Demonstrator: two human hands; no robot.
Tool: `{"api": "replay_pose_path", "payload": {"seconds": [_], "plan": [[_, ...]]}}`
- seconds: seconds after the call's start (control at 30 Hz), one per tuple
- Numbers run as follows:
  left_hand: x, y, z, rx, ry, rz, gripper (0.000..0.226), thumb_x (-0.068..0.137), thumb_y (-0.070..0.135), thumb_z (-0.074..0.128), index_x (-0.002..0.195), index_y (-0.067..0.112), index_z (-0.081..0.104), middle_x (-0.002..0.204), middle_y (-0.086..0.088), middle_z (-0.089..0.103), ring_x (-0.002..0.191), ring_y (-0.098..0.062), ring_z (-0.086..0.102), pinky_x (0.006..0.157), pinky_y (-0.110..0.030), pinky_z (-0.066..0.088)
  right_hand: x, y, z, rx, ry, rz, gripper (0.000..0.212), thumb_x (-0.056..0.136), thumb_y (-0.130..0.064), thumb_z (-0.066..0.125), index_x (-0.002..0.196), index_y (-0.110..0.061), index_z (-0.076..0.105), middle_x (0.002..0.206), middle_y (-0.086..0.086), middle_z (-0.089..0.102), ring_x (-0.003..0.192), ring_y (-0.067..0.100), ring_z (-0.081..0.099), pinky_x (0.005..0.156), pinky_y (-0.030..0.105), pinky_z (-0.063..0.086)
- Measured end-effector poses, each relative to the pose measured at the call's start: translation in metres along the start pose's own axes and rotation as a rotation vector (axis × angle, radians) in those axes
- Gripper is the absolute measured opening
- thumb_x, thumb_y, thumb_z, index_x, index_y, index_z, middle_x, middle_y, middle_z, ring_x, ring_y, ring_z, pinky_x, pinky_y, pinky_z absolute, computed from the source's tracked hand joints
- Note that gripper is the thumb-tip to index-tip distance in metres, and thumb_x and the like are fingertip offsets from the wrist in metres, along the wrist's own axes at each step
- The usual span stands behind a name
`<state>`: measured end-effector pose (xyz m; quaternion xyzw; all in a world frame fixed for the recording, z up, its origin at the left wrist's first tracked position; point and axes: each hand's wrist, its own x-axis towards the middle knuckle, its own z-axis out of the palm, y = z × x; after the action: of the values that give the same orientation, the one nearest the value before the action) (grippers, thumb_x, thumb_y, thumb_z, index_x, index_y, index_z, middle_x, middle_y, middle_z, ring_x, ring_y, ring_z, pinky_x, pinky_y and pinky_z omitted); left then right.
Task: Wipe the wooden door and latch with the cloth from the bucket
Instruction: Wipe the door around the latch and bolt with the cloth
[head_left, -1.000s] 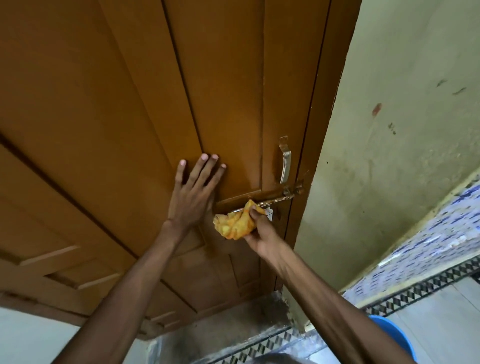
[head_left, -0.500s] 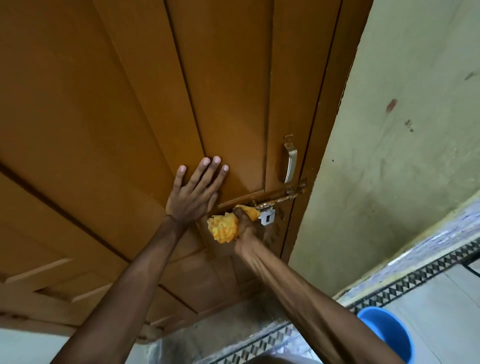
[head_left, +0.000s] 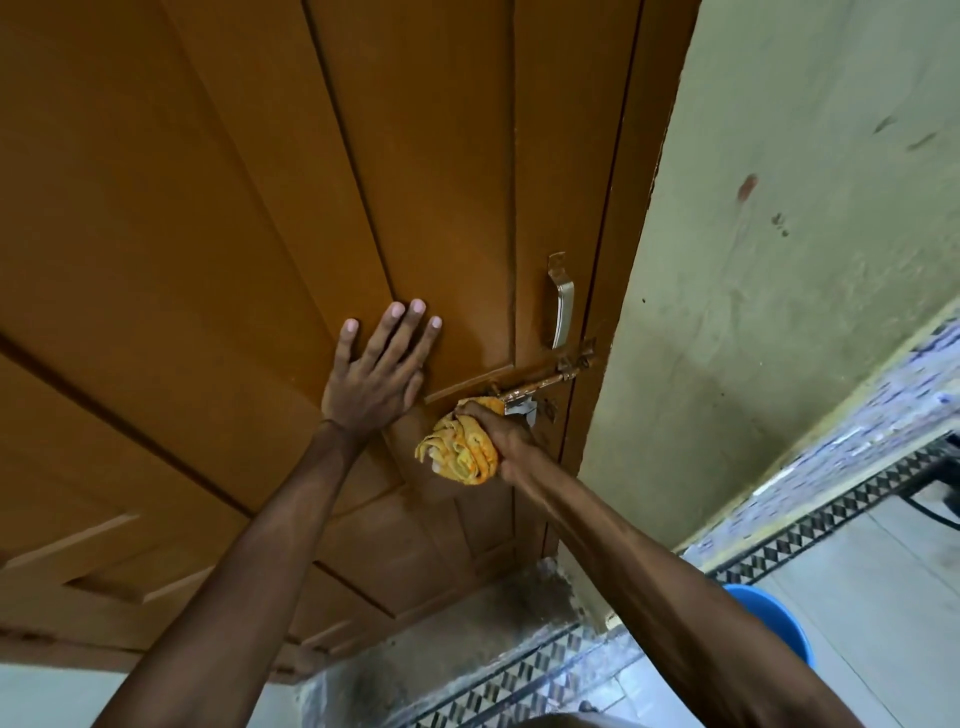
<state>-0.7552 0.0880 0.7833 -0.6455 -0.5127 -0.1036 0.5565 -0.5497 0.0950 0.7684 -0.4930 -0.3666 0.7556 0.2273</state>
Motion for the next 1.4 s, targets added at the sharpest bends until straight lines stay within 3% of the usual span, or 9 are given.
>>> {"api": "replay_pose_path", "payload": {"seconds": [0.23, 0.37, 0.6, 0.8, 0.97, 1.1, 1.23, 1.33, 1.4], "plan": [[0.001, 0.000, -0.001, 0.013, -0.021, 0.014, 0.065, 0.103, 0.042, 0.045, 0.162, 0.022, 0.027, 0.171, -0.009, 0.002, 0.158, -0.025, -0.001, 0.125, -0.053, -0.008, -0.003, 0.013, -0.022, -0.045, 0.125, 0.017, 0.025, 0.090, -0.033, 0.068, 0.102, -0.011, 0.067, 0.114, 0.012, 0.070, 0.091, 0.023, 0.068, 0.083, 0.031, 0.055], [0.003, 0.000, -0.005, -0.043, -0.038, -0.011, 0.065, 0.102, 0.037, 0.048, 0.162, 0.021, 0.029, 0.171, -0.008, 0.004, 0.158, -0.024, 0.000, 0.125, -0.052, -0.009, -0.014, 0.025, -0.064, 0.064, 0.108, 0.055, 0.050, 0.087, -0.036, 0.071, 0.127, -0.008, 0.060, 0.125, 0.011, 0.066, 0.117, 0.029, 0.063, 0.106, 0.041, 0.047], [0.013, 0.016, -0.039, -0.270, -0.197, -0.171, 0.061, 0.103, 0.026, 0.052, 0.160, 0.021, 0.033, 0.168, -0.009, 0.021, 0.157, -0.025, 0.002, 0.125, -0.054, -0.004, -0.032, 0.026, -0.095, 0.180, 0.228, -0.075, 0.045, 0.087, -0.024, 0.073, 0.126, -0.005, 0.060, 0.125, 0.015, 0.067, 0.108, 0.031, 0.066, 0.101, 0.048, 0.051], [0.021, 0.021, -0.054, -0.265, -0.341, -0.150, 0.072, 0.103, 0.034, 0.051, 0.165, 0.027, 0.013, 0.171, -0.006, 0.000, 0.157, -0.029, -0.006, 0.123, -0.058, -0.005, -0.019, 0.000, -0.044, 0.097, 0.194, -0.083, 0.033, 0.100, -0.023, 0.054, 0.129, -0.006, 0.055, 0.126, 0.005, 0.060, 0.114, 0.025, 0.058, 0.093, 0.036, 0.047], [0.019, 0.015, -0.052, -0.204, -0.399, -0.097, 0.083, 0.101, 0.038, 0.055, 0.165, 0.030, 0.002, 0.171, -0.005, -0.011, 0.156, -0.029, -0.011, 0.121, -0.056, -0.015, -0.002, 0.023, -0.033, -0.190, 0.303, -0.077, 0.044, 0.101, -0.042, 0.045, 0.131, -0.012, 0.054, 0.143, 0.010, 0.051, 0.129, 0.032, 0.051, 0.111, 0.045, 0.040], [0.019, 0.017, -0.050, -0.193, -0.411, -0.093, 0.083, 0.101, 0.038, 0.056, 0.165, 0.030, 0.003, 0.171, -0.005, -0.010, 0.156, -0.029, -0.012, 0.120, -0.056, -0.019, 0.005, 0.030, -0.038, -0.295, 0.231, -0.060, 0.049, 0.097, -0.044, 0.053, 0.132, -0.011, 0.055, 0.135, 0.005, 0.056, 0.123, 0.031, 0.055, 0.103, 0.036, 0.046], [0.020, 0.016, -0.050, -0.173, -0.420, -0.088, 0.085, 0.100, 0.041, 0.059, 0.165, 0.030, 0.005, 0.171, -0.006, -0.009, 0.156, -0.029, -0.013, 0.121, -0.057, -0.018, -0.015, 0.016, -0.052, -0.422, 0.258, -0.344, 0.030, 0.088, -0.003, 0.069, 0.117, 0.001, 0.064, 0.107, 0.010, 0.064, 0.101, 0.023, 0.060, 0.096, 0.036, 0.051], [0.020, 0.018, -0.053, -0.183, -0.438, -0.097, 0.087, 0.099, 0.038, 0.062, 0.165, 0.029, 0.005, 0.171, -0.006, -0.008, 0.156, -0.029, -0.012, 0.121, -0.057, -0.015, -0.039, 0.023, -0.072, -0.409, 0.210, -0.323, 0.030, 0.087, -0.010, 0.073, 0.115, -0.012, 0.063, 0.101, -0.002, 0.065, 0.091, 0.011, 0.060, 0.072, 0.013, 0.052], [0.022, 0.022, -0.057, -0.211, -0.453, -0.142, 0.088, 0.097, 0.032, 0.065, 0.165, 0.028, 0.008, 0.171, -0.007, -0.006, 0.157, -0.031, -0.007, 0.122, -0.058, -0.012, -0.048, 0.033, -0.091, -0.303, 0.214, -0.258, 0.039, 0.083, -0.022, 0.077, 0.119, -0.016, 0.064, 0.112, 0.000, 0.069, 0.098, 0.016, 0.066, 0.079, 0.022, 0.056]]}}
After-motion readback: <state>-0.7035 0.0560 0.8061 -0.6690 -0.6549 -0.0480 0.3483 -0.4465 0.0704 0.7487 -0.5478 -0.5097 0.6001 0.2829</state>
